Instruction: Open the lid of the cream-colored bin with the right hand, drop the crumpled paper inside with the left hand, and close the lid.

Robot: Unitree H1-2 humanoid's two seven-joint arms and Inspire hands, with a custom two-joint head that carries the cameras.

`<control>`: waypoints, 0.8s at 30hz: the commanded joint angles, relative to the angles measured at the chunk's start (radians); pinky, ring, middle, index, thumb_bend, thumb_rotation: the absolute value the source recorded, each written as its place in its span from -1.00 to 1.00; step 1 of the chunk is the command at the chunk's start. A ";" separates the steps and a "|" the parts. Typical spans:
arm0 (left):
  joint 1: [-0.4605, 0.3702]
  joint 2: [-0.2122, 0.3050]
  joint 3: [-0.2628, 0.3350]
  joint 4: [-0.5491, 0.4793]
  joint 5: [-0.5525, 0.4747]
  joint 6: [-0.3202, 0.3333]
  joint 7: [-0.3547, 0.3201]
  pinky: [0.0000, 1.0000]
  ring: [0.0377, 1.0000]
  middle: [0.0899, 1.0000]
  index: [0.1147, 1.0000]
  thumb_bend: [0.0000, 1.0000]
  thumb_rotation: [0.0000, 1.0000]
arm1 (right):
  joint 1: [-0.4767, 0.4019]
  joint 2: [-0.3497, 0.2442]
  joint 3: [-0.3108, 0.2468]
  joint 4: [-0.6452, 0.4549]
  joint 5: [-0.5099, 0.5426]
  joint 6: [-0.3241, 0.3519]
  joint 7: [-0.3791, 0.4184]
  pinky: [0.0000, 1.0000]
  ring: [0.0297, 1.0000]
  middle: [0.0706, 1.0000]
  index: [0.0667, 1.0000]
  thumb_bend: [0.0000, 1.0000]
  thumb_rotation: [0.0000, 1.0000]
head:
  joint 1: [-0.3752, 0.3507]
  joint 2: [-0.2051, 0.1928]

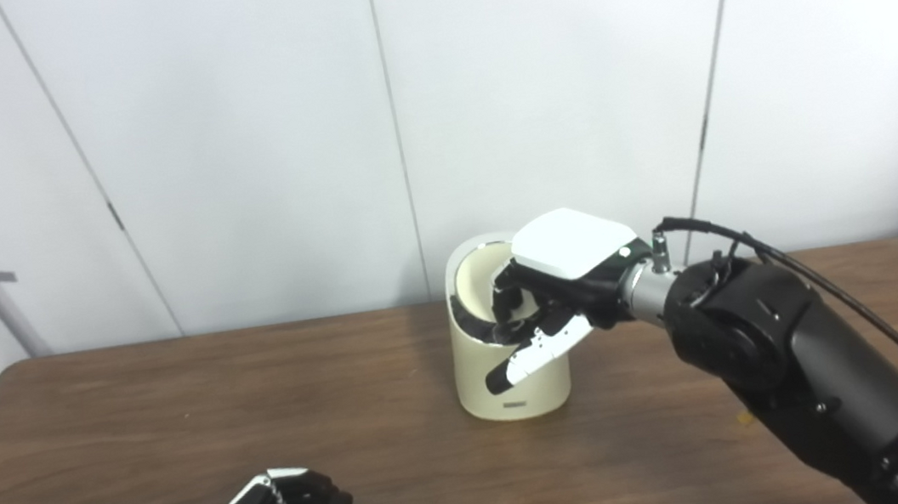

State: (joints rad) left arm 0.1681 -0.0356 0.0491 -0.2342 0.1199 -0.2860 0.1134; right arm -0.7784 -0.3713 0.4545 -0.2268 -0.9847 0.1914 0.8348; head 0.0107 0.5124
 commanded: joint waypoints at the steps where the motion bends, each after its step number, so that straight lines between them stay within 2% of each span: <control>1: -0.004 -0.006 -0.003 -0.019 0.009 -0.024 0.006 -0.25 -0.14 -0.12 -0.17 -0.04 -0.88 | 0.022 -0.024 0.030 0.002 0.000 0.009 0.106 -0.14 0.03 0.09 0.22 0.79 0.84 | -0.001 0.000; 6: -0.004 -0.001 -0.001 -0.016 0.004 -0.028 0.003 -0.25 -0.14 -0.12 -0.17 -0.04 -0.88 | 0.025 -0.025 0.037 0.006 -0.006 0.014 0.115 -0.15 0.01 0.07 0.15 0.76 0.84 | -0.002 0.000; 11: -0.005 0.000 0.000 -0.011 -0.005 -0.030 0.001 -0.25 -0.14 -0.11 -0.17 -0.04 -0.88 | 0.036 -0.024 0.037 0.002 -0.013 0.020 0.110 -0.07 0.07 0.08 0.14 0.77 0.86 | -0.004 -0.002; 17: -0.006 -0.001 -0.001 -0.010 -0.007 -0.025 0.000 -0.24 -0.13 -0.11 -0.17 -0.04 -0.88 | 0.052 -0.027 -0.003 -0.024 0.012 0.019 0.068 0.06 0.23 0.23 0.22 0.82 0.84 | -0.005 -0.003; 20: -0.008 0.001 0.000 -0.002 -0.009 -0.033 0.001 -0.24 -0.13 -0.11 -0.17 -0.04 -0.89 | 0.062 -0.022 -0.028 -0.035 0.008 0.020 0.035 0.21 0.37 0.39 0.41 0.89 0.84 | -0.005 -0.007; 24: -0.008 0.002 -0.001 0.001 -0.013 -0.038 -0.001 -0.24 -0.13 -0.11 -0.17 -0.04 -0.88 | 0.071 -0.019 -0.050 -0.032 0.014 0.010 -0.001 0.26 0.42 0.44 0.48 0.87 0.86 | -0.003 -0.007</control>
State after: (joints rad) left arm 0.1679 -0.0353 0.0500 -0.2164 0.1118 -0.2893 0.1122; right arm -0.7168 -0.3757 0.4043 -0.2738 -0.9720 0.1992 0.8171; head 0.0061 0.5047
